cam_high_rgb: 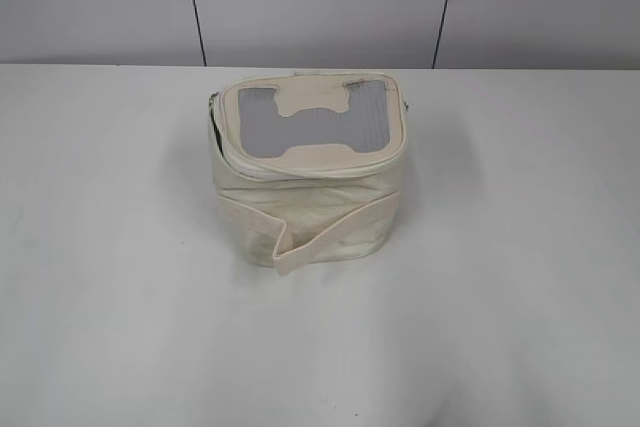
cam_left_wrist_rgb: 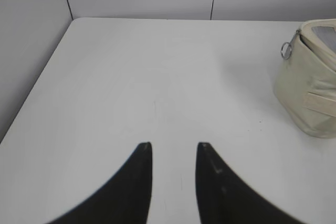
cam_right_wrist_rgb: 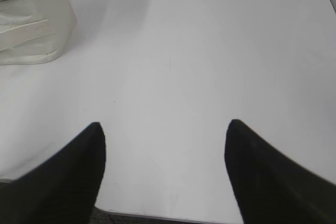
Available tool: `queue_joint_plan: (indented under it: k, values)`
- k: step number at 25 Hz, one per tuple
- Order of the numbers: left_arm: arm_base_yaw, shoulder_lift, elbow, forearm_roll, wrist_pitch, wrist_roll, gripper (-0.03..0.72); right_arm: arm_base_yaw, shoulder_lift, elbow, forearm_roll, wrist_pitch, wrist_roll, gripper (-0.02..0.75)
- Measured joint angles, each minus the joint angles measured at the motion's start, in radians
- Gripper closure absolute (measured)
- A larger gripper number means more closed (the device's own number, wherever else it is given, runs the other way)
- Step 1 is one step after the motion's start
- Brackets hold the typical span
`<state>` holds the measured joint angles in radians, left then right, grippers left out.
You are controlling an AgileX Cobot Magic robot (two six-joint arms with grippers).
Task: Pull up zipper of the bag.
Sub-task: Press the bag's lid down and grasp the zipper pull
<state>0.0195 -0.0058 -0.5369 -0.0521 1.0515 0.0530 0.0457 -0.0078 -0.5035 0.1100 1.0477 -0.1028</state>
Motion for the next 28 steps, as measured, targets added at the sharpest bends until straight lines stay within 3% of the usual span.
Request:
queue_joint_plan:
  k: [28]
  values:
    - [0.000, 0.009, 0.000, -0.001, -0.001, 0.000, 0.461, 0.000, 0.000, 0.000, 0.000, 0.000, 0.000, 0.178]
